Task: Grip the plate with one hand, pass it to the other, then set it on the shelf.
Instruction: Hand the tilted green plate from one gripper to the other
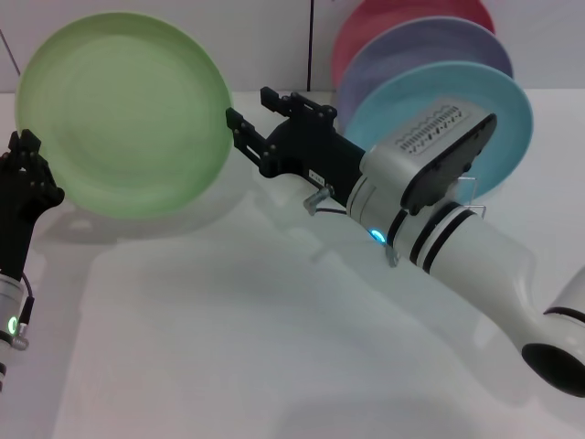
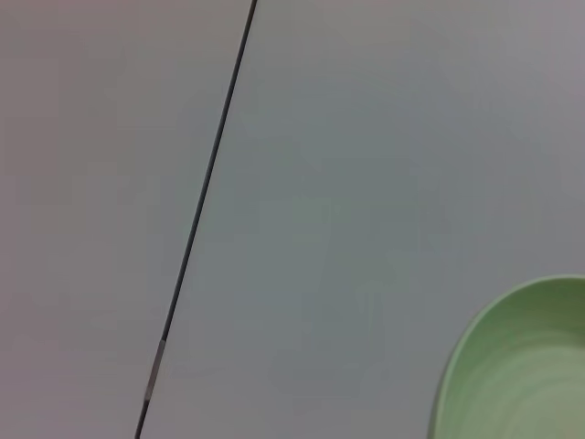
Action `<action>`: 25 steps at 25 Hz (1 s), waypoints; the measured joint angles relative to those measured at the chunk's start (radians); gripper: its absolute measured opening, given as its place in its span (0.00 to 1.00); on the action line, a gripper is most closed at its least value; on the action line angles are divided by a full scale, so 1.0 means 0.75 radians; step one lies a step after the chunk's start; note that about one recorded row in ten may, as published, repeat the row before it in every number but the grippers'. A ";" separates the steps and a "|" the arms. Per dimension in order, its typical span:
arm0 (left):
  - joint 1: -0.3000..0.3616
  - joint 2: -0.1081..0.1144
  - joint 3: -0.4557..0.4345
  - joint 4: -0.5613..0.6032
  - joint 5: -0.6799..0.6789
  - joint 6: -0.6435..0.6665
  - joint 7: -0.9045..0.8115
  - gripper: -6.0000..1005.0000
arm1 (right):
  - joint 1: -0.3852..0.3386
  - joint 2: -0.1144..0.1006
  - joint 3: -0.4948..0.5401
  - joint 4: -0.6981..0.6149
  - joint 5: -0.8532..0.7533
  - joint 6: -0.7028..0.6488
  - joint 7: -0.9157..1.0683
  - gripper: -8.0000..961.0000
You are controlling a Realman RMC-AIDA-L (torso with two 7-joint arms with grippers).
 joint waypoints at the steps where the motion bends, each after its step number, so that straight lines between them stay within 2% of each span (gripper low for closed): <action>1: 0.001 0.000 0.000 0.000 0.005 0.000 0.000 0.05 | 0.002 0.001 0.006 -0.001 0.000 0.003 0.007 0.54; 25: 0.039 0.000 -0.005 0.077 0.139 -0.012 0.000 0.05 | 0.009 0.004 0.021 0.023 0.000 0.050 0.157 0.54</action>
